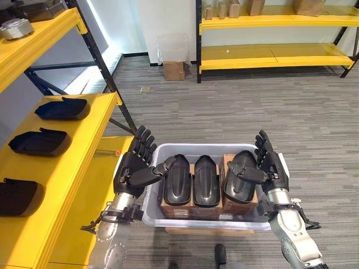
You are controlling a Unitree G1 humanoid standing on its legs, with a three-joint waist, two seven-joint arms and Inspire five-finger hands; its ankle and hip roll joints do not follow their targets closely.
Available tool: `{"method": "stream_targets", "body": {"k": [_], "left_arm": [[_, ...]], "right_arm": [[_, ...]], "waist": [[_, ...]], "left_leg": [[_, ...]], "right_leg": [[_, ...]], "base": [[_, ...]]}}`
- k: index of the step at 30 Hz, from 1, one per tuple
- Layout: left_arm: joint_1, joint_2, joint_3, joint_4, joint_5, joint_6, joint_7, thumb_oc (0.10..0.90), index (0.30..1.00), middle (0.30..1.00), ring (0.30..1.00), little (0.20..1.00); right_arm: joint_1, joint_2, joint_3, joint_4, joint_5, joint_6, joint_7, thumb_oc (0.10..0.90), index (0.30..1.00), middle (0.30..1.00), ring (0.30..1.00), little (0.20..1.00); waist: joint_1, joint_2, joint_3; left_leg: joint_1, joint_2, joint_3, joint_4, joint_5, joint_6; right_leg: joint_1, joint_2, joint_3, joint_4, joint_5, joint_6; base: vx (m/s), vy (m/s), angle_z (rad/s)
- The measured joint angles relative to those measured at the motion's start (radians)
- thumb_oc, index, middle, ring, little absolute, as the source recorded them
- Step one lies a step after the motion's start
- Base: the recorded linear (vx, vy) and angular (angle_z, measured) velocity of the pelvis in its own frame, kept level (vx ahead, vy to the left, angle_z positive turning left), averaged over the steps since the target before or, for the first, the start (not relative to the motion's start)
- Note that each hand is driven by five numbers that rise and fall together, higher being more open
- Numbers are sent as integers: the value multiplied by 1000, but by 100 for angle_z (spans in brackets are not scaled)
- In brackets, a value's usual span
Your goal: Move parts from the plastic box to the shelf.
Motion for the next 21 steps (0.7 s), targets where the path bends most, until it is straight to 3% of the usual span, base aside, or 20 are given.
{"method": "stream_targets", "body": {"k": [11,21], "left_arm": [[-1,0,0,0,0,2,-20,900,1000,1000,1000,1000],[-1,0,0,0,1,22,-39,900,1000,1000,1000,1000]], "right_arm": [[0,0,4,0,10,0,18,900,1000,1000,1000,1000],[0,1,7,0,39,-1,62,900,1000,1000,1000,1000]], "waist": [[0,-4,-3],[1,-35,-26]], "left_leg": [[0,-4,1,0,1,0],[0,-4,2,0,3,1]], "right_leg": [[0,-3,1,5,9,-8],[-1,-4,1,5,10,-8]], "base": [[0,0,0],[-10,-6,0]]}}
